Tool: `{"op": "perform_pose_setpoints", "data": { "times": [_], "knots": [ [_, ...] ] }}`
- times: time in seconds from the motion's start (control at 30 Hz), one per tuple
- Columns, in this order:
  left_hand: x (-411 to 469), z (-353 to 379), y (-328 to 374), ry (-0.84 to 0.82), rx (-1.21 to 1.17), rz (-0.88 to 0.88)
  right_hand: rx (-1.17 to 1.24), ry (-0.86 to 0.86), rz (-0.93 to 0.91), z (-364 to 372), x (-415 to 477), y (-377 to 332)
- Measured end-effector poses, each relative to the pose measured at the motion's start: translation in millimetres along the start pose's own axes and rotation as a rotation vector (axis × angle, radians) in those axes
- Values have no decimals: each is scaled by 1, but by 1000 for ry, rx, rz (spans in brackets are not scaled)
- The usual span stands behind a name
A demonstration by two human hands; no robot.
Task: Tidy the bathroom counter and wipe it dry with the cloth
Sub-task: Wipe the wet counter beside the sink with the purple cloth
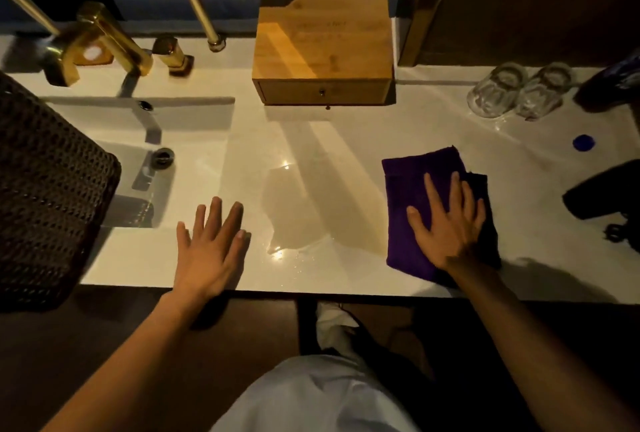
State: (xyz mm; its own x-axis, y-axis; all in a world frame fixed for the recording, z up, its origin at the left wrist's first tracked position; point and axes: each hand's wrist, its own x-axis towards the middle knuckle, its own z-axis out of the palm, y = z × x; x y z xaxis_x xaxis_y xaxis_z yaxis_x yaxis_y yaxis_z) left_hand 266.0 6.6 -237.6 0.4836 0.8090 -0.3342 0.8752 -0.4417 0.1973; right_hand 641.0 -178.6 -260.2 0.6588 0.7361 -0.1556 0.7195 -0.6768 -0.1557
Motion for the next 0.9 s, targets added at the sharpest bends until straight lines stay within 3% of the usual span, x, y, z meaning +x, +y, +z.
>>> {"op": "perform_pose_setpoints", "data": {
  "times": [0.3, 0.53, 0.9],
  "knots": [
    [-4, 19, -15, 87, 87, -1, -24, -12, 152, 10, -29, -8],
    [-2, 24, -14, 141, 107, -38, -3, 36, 310, 29, -68, -58],
    [-3, 24, -14, 160, 101, -58, -38, 4, 193, 23, -35, -88]
  ]
}}
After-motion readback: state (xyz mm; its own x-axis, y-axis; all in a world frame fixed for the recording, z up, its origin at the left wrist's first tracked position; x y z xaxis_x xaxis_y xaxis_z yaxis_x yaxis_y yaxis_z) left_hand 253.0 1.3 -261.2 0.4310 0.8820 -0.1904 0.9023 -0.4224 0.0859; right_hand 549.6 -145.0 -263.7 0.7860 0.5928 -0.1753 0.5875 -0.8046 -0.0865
